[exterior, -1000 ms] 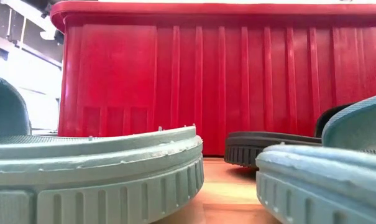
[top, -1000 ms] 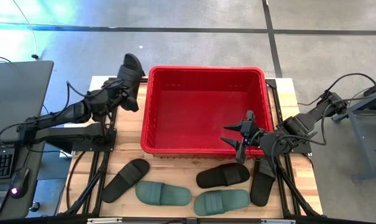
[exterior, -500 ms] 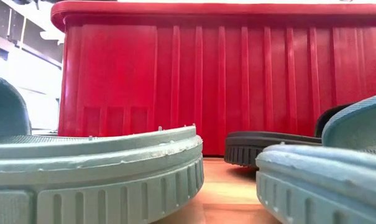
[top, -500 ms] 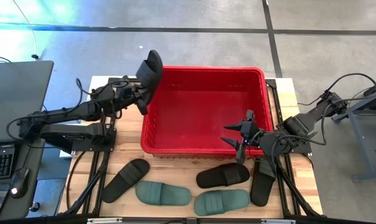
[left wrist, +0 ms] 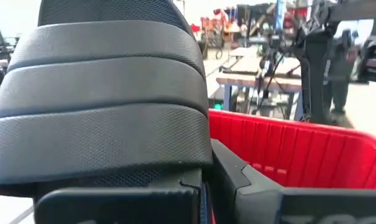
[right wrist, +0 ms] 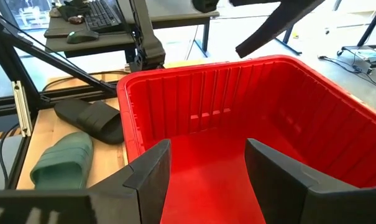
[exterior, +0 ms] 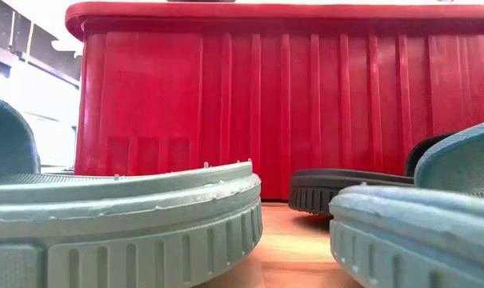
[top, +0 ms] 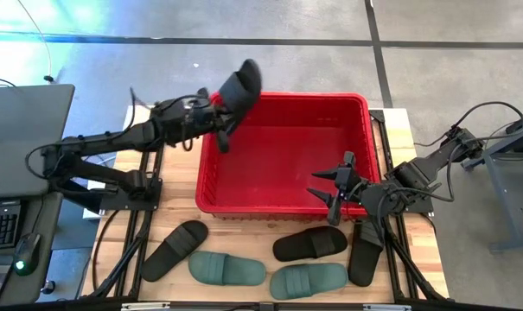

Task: Pick and place slides into bin
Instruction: Put the black slide into the red bin

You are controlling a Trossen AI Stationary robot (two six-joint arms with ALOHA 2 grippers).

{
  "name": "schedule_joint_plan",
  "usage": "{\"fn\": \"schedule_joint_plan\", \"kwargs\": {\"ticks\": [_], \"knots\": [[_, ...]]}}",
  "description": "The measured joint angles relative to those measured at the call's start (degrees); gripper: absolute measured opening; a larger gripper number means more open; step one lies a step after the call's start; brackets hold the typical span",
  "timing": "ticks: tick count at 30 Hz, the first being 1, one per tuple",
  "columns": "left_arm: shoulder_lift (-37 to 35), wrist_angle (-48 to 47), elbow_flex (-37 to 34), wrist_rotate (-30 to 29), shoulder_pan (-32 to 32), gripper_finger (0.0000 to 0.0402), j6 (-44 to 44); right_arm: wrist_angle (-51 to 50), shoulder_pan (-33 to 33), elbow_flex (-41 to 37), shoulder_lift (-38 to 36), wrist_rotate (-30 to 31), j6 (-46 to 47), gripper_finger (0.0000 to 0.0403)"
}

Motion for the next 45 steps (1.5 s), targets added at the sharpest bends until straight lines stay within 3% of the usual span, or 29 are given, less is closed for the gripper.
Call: {"fn": "schedule_joint_plan", "kwargs": {"ticks": [3, 8, 14, 20, 29, 45], "knots": [[6.7, -7.4, 9.6, -1.3, 0.0, 0.0, 1.5, 0.0, 0.0, 0.0, 0.0, 0.0, 1.0, 0.0197], [19.1, -20.0, 25.0, -8.9, 0.1, 0.0, 1.2, 0.0, 0.0, 0.0, 0.0, 0.0, 2.6, 0.0197], [32.5, -30.4, 34.8, -5.0, -1.3, 0.0, 8.6, 0.0, 0.0, 0.0, 0.0, -1.5, 3.4, 0.0197], [40.4, -37.9, 35.4, 6.6, -2.2, 0.0, 13.7, 0.0, 0.1, 0.0, 0.1, -3.2, 3.5, 0.0197], [47.1, -53.8, 35.3, 3.0, -1.7, 0.0, 13.7, -0.4, 0.1, 0.0, 0.1, -7.1, 3.9, 0.0197], [47.2, -44.5, 23.1, 4.5, -1.2, 0.0001, 12.2, -0.8, 0.1, 0.0, 0.1, -8.7, 6.6, 0.0197]]}}
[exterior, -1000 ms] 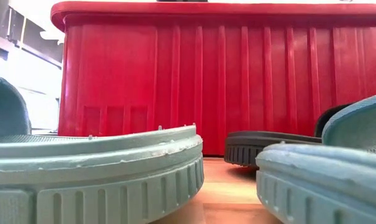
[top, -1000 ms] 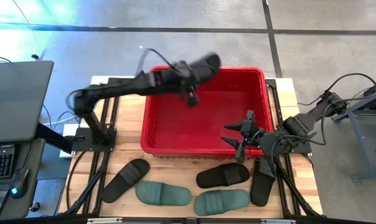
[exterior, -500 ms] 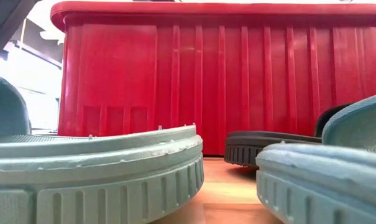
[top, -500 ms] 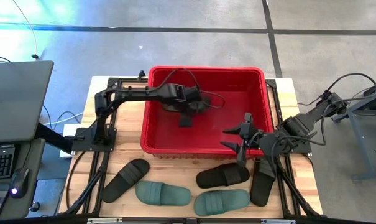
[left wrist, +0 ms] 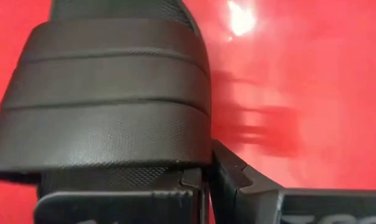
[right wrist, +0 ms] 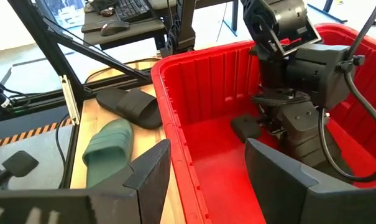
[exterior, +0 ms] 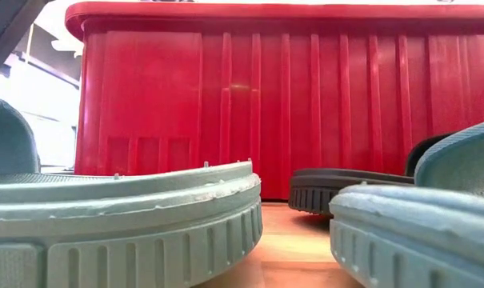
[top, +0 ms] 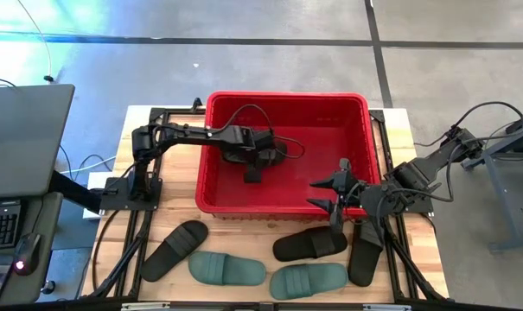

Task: Pick and place slides into bin
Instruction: Put the black slide into the red bin

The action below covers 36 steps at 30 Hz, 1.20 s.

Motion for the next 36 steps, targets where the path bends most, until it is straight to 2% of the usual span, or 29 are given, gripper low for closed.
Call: {"fn": "schedule_joint_plan", "kwargs": {"ticks": [7, 14, 18, 24, 29, 31, 33, 36], "knots": [[-0.1, 2.3, -2.1, 2.5, 1.7, 0.0036, -1.6, 0.0, 0.0, 0.0, 0.0, 0.0, -0.4, 0.0197], [-0.1, 0.4, -0.7, 7.2, 2.4, 0.0108, -1.5, 0.0, 0.0, 0.0, 0.0, 0.2, -0.5, 0.0197], [0.0, -3.4, 2.7, 10.2, 2.4, 0.0145, 0.3, 0.0, 0.0, 0.0, 0.0, 0.7, -0.6, 0.0197], [0.0, -13.8, 12.6, 10.0, 2.4, 0.0178, 2.0, 0.4, 0.0, 0.0, 0.0, 0.7, -0.6, 0.0197], [0.0, -24.6, 25.3, 8.8, 2.2, 0.018, 4.2, 0.5, 0.0, 0.0, 0.0, 2.0, -0.9, 0.0197], [0.0, -27.8, 30.9, 8.7, 1.6, 0.0176, 5.0, 0.6, 0.0, 0.0, 0.0, 1.6, 1.8, 0.0197], [0.0, -30.6, 36.8, 9.0, 0.6, 0.0171, 6.0, 0.5, 0.0, 0.0, 0.0, -0.5, 5.6, 0.0197], [-0.1, -32.5, 45.1, 9.7, -1.4, 0.0164, 7.0, -0.2, 0.0, 0.0, 0.0, -7.7, 12.9, 0.0197]]}}
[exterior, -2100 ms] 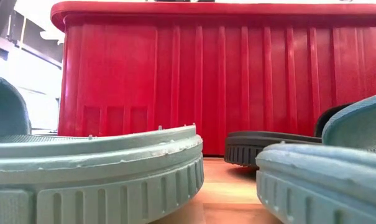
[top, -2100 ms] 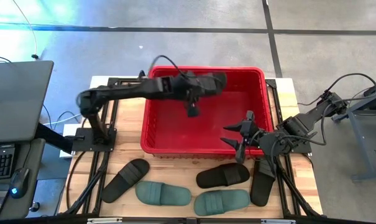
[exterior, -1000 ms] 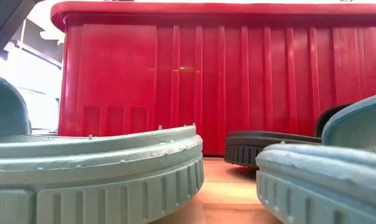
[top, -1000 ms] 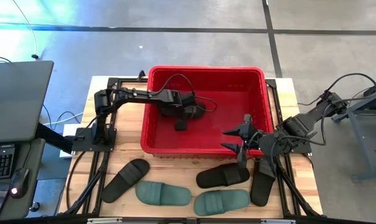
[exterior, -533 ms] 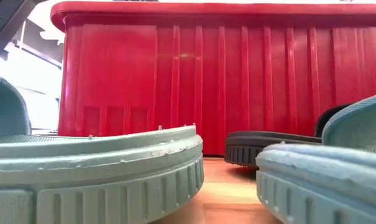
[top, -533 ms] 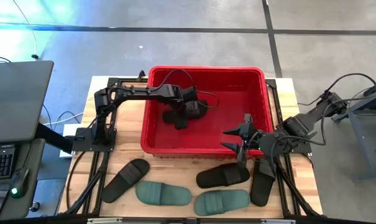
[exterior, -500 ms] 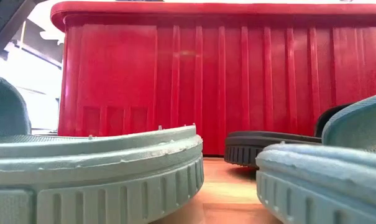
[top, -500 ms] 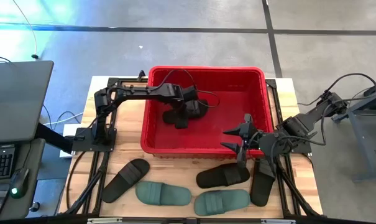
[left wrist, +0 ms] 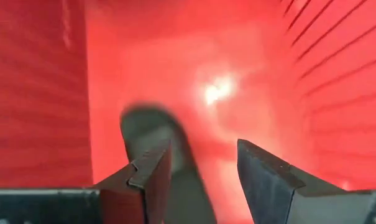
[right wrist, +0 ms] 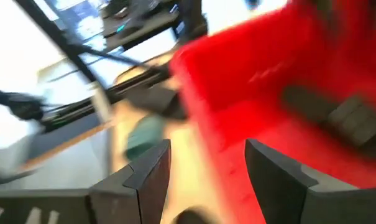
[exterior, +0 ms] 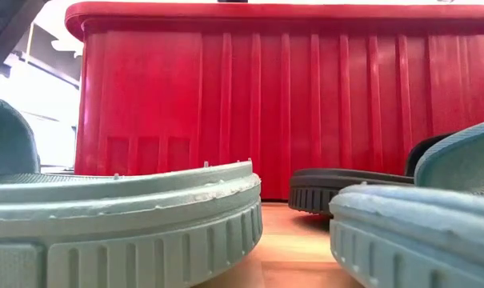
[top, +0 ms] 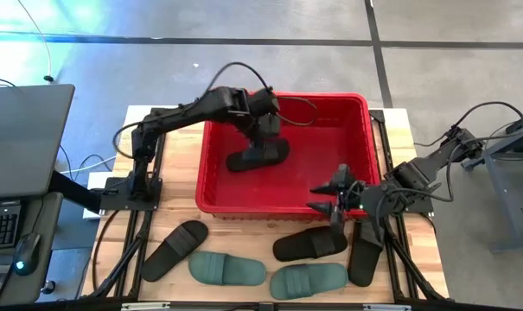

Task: Pick and place slides into bin
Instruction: Put the black slide into the red bin

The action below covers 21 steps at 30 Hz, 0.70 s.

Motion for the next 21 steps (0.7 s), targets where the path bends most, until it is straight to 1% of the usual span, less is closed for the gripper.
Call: {"fn": "schedule_joint_plan", "kwargs": {"ticks": [3, 4, 6, 8, 10, 15, 17, 21], "knots": [[0.0, -0.4, 6.4, 0.2, -3.0, 0.0159, 1.8, -0.5, 0.6, 0.0, 0.6, -11.0, 10.7, 0.0197], [-0.4, 0.9, 6.6, 0.2, -4.2, 0.0157, 2.5, -0.5, 1.2, 0.0, 1.2, -14.1, 14.1, 0.0197], [-2.4, 4.1, 4.7, 1.0, -6.6, 0.0157, 3.7, -0.5, 2.7, 0.0, 2.8, -19.3, 19.1, 0.0197], [-3.0, 4.5, 4.8, 1.7, -9.3, 0.0157, 3.9, -0.6, 4.1, 0.0, 4.6, -22.5, 21.5, 0.0197], [-3.0, 3.7, 5.2, 1.7, -11.8, 0.0158, 3.9, -0.5, 5.1, 0.0, 6.5, -23.0, 23.3, 0.0197], [-2.9, 4.0, 5.5, 1.7, -18.8, 0.0156, 3.0, 0.9, 6.2, 0.0, 10.4, -21.4, 29.8, 0.0197], [-2.7, 4.8, 5.2, 1.7, -21.7, 0.0155, 0.9, 1.1, 6.6, 0.0, 11.8, -21.6, 32.7, 0.0197], [-2.2, 5.8, 4.9, 1.7, -27.0, 0.0154, -4.2, 0.8, 6.7, 0.0, 13.9, -23.9, 37.5, 0.0197]]}}
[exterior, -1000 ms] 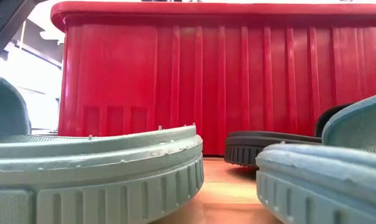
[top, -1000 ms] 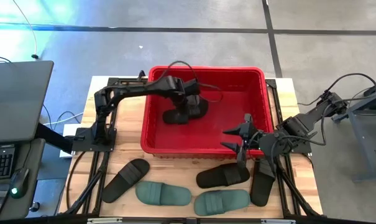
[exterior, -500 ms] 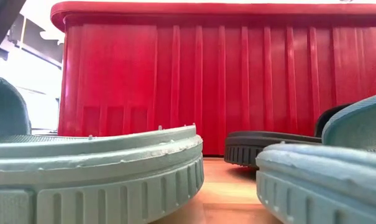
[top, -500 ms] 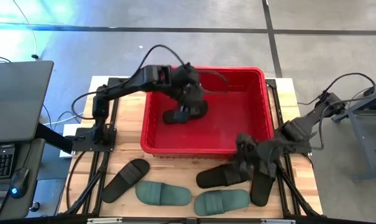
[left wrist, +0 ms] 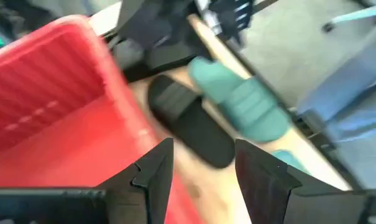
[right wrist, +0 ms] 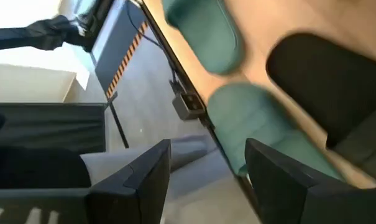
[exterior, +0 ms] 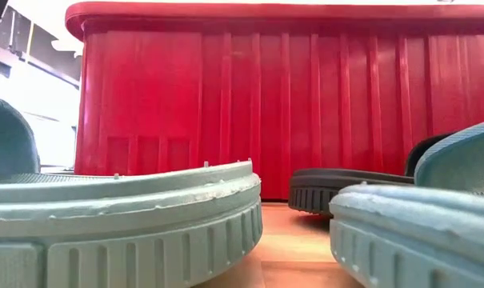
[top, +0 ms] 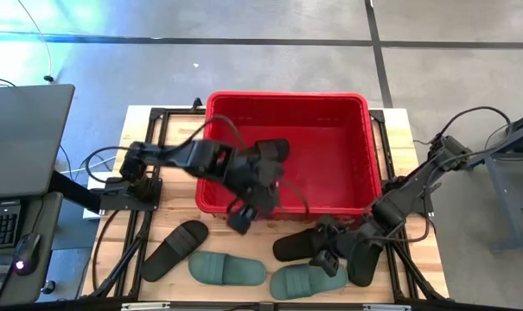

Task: Pick and place slides into bin
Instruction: Put the black slide into the red bin

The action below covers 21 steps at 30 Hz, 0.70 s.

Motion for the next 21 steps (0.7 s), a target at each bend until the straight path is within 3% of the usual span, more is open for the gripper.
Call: {"fn": "schedule_joint_plan", "kwargs": {"ticks": [6, 10, 13, 19, 21], "knots": [[2.6, 4.4, 0.1, -2.4, -7.2, 0.0154, -8.1, -1.3, 0.4, 0.0, 2.1, -4.4, 5.9, 0.0197], [5.3, 6.8, 0.1, -8.6, -11.6, 0.0154, -13.5, -6.3, 1.0, 0.0, 3.3, -7.4, 5.8, 0.0197], [7.0, 7.4, -0.2, -13.1, -13.9, 0.0154, -19.7, -10.8, 2.1, 0.0, 4.2, -5.3, 8.8, 0.0197], [12.8, 17.6, 0.2, -18.8, -15.9, 0.0154, -34.3, -16.9, 9.4, 0.0, 6.3, -9.1, 18.4, 0.0197], [13.7, 17.1, -0.2, -19.0, -16.6, 0.0154, -37.6, -18.1, 12.0, 0.0, 6.8, -8.9, 22.4, 0.0197]]}}
